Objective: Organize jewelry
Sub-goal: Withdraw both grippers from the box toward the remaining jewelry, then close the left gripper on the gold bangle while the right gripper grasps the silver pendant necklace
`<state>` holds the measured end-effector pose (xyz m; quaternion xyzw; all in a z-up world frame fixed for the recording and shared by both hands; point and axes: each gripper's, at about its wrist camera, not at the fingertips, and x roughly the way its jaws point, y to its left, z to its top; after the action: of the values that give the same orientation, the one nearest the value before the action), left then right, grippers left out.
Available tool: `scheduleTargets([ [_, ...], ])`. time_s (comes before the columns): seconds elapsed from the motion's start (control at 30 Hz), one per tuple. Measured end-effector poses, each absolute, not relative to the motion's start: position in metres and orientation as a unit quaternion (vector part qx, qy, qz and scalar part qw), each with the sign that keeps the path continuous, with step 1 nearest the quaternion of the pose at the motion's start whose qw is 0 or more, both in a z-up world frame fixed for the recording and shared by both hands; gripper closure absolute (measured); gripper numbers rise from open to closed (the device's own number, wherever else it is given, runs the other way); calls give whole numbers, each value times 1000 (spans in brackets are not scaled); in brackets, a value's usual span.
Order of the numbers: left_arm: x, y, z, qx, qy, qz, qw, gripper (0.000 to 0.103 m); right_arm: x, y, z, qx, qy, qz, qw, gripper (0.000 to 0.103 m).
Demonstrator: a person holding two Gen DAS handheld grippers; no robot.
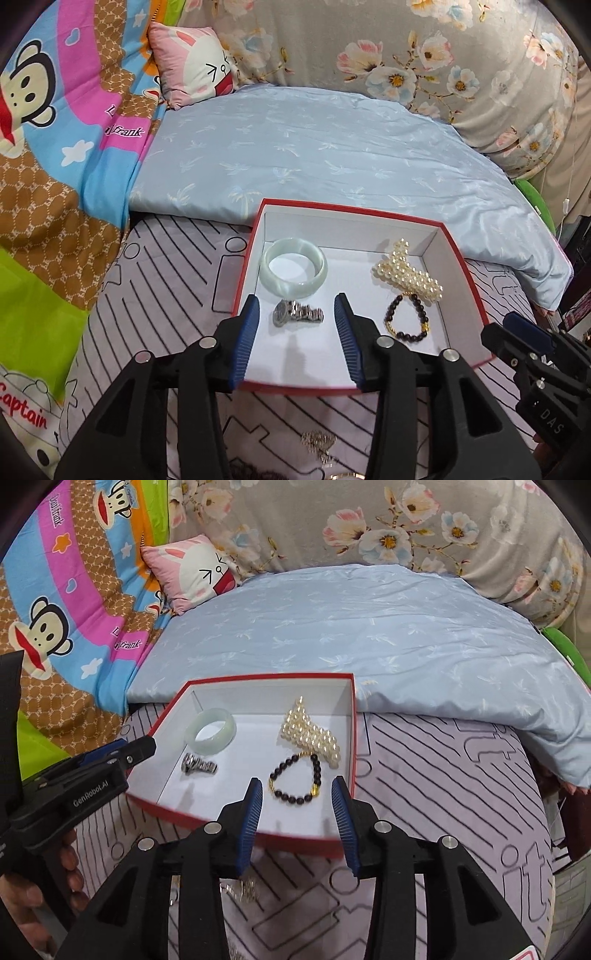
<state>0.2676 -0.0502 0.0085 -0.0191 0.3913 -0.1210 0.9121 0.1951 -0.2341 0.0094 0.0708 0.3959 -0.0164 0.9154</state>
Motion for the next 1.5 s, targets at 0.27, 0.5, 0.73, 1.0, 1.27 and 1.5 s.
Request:
scheduleTargets([
  [0.27, 217, -26, 9, -13, 395, -119, 911, 60, 137, -229, 5, 69, 408, -23, 910, 64],
  [0.5, 179, -1, -7, -11, 417, -112, 902, 59, 94, -223, -12, 76, 432, -19, 898, 64],
  [0.73, 143, 11, -26, -11, 441, -113, 890, 58, 63, -211, -32, 82, 458, -8, 885, 64],
  [1.0, 120, 5, -47, -20, 466, -124, 876, 58, 45, -202, -50, 75, 479, -5, 875, 64],
  [1.27, 126, -20, -59, -26, 480, -136, 866, 59, 46, -206, -53, 78, 484, -6, 872, 64],
  [1.5, 138, -33, -70, -21, 487, -130, 863, 62, 51, -207, -55, 82, 484, -1, 871, 64],
])
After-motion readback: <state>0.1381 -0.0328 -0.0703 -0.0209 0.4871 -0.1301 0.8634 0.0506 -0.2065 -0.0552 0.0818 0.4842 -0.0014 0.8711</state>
